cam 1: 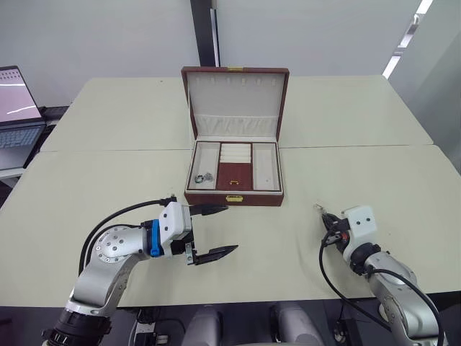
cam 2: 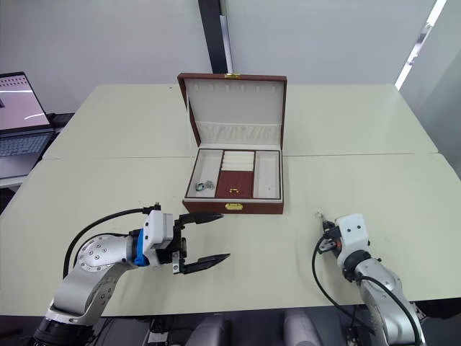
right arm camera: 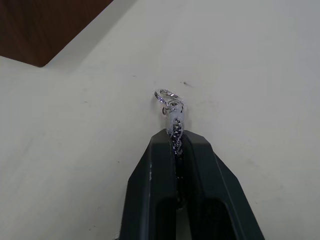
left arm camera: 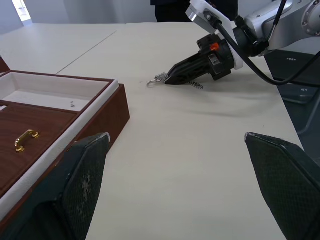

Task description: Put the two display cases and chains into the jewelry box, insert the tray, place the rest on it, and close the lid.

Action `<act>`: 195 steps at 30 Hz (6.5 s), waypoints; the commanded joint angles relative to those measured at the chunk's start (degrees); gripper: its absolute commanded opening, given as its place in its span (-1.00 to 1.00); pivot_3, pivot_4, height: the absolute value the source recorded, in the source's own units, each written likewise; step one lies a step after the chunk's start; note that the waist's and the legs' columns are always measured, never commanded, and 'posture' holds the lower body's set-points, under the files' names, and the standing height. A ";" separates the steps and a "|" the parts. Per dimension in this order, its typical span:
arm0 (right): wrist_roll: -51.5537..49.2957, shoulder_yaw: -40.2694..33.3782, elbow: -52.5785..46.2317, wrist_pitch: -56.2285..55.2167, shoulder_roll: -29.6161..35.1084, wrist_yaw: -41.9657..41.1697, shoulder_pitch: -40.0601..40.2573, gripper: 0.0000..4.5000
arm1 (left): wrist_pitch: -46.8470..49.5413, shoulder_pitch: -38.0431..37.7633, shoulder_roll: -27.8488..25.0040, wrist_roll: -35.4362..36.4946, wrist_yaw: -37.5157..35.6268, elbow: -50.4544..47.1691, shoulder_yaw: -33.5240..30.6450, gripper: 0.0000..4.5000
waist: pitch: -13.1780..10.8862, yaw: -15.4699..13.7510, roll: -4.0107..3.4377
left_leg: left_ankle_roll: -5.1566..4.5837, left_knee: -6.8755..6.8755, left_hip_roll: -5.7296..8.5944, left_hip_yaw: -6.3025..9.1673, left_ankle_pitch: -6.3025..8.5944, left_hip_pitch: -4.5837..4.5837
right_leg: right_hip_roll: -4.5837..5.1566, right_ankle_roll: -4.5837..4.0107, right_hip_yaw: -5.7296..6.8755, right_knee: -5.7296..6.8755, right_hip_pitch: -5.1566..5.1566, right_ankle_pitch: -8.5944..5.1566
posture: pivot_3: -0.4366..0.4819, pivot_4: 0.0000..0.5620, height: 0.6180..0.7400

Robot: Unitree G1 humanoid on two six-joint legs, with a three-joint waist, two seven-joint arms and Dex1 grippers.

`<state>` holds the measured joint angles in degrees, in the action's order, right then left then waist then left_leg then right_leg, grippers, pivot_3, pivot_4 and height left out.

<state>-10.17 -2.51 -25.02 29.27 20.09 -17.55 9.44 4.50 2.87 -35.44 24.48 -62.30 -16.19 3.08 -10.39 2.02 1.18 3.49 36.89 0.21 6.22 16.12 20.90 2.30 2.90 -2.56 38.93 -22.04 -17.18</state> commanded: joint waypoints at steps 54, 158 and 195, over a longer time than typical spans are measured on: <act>-16.12 5.28 6.46 2.08 -6.98 -5.14 -37.17 -1.00 | 6.36 -13.08 7.70 1.83 23.06 -12.95 -9.65 1.00 | -0.03 -0.13 -0.04 | 0.00 0.00 0.04 -0.01 0.00 0.08 | 0.07 0.00 0.00 0.02 -0.10 0.01 | -0.05 -0.47 1.00; -6.93 0.90 36.23 -11.28 9.78 -28.62 -37.18 -0.12 | 4.28 14.10 -1.79 -6.25 19.70 33.58 -17.86 0.05 | -0.11 -0.14 -0.06 | 0.02 0.05 0.11 -0.01 -0.01 0.14 | 0.15 0.02 0.05 0.04 -0.15 0.03 | -0.05 -0.47 1.00; -7.48 7.17 24.97 -2.93 4.21 -34.16 -33.24 -0.99 | 17.29 11.14 5.40 -3.41 11.14 18.34 -7.54 -1.00 | -0.10 0.45 -0.07 | 0.02 0.07 0.15 0.00 -0.01 0.21 | 0.25 0.05 0.08 0.04 -0.24 0.05 | -0.05 -0.47 1.00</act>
<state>-14.87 2.85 4.97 25.37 25.17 -49.49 -23.94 20.50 14.77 -30.64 18.44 -48.25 7.06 -6.91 -10.49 2.47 1.11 3.51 36.96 0.36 6.22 16.10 21.10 2.56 2.95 -2.48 38.98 -22.27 -17.13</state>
